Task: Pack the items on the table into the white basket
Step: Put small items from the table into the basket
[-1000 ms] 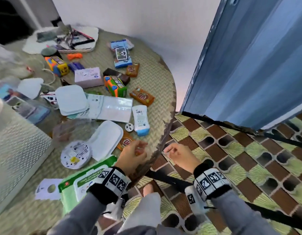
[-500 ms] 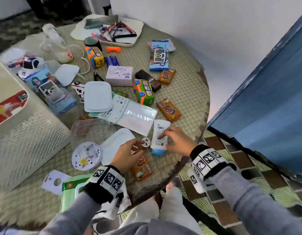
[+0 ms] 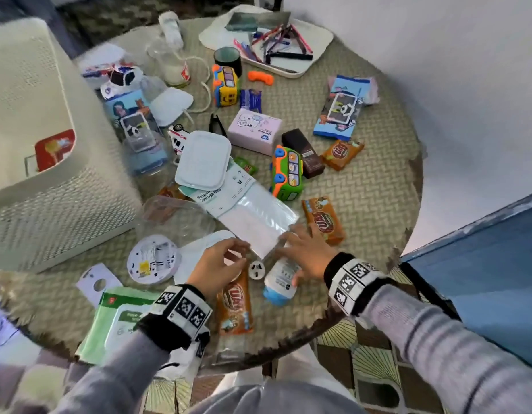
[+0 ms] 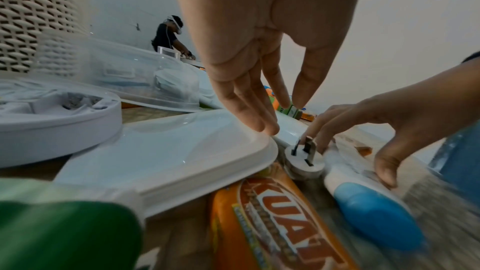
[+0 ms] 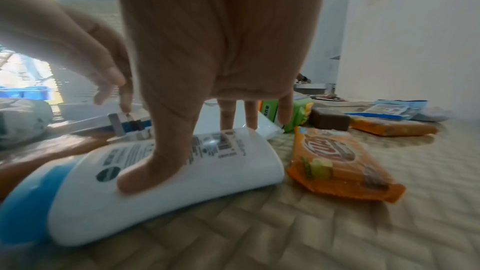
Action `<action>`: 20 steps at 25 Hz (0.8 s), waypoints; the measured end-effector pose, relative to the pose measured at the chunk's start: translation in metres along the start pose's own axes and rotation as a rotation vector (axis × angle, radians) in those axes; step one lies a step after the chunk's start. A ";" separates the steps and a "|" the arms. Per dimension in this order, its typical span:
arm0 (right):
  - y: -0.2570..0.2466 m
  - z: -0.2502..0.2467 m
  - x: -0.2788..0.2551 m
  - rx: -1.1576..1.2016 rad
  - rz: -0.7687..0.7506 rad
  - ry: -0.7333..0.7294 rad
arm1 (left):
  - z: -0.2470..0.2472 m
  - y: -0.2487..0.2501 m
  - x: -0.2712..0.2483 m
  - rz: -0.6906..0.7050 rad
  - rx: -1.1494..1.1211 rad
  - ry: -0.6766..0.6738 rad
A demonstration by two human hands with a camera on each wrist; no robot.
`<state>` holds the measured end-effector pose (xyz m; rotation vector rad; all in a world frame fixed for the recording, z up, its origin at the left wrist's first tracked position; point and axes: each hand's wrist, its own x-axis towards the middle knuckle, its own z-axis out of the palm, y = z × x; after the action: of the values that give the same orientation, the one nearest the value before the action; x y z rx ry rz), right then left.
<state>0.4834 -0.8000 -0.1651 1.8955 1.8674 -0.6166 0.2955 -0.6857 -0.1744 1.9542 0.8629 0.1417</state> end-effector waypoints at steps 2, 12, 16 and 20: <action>0.007 0.002 0.002 -0.029 -0.070 0.072 | 0.005 0.006 0.008 -0.010 0.000 0.048; 0.060 -0.007 -0.011 0.582 -0.155 0.309 | 0.017 0.038 0.041 -0.030 -0.104 0.200; 0.096 -0.023 -0.021 0.781 0.006 0.537 | 0.025 0.059 0.074 0.020 -0.080 0.257; 0.136 -0.030 -0.023 0.932 0.165 0.757 | 0.032 0.084 0.129 0.164 0.005 0.276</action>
<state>0.6199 -0.8042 -0.1295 3.2071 1.9510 -0.8960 0.4483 -0.6535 -0.1552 2.0388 0.8772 0.5153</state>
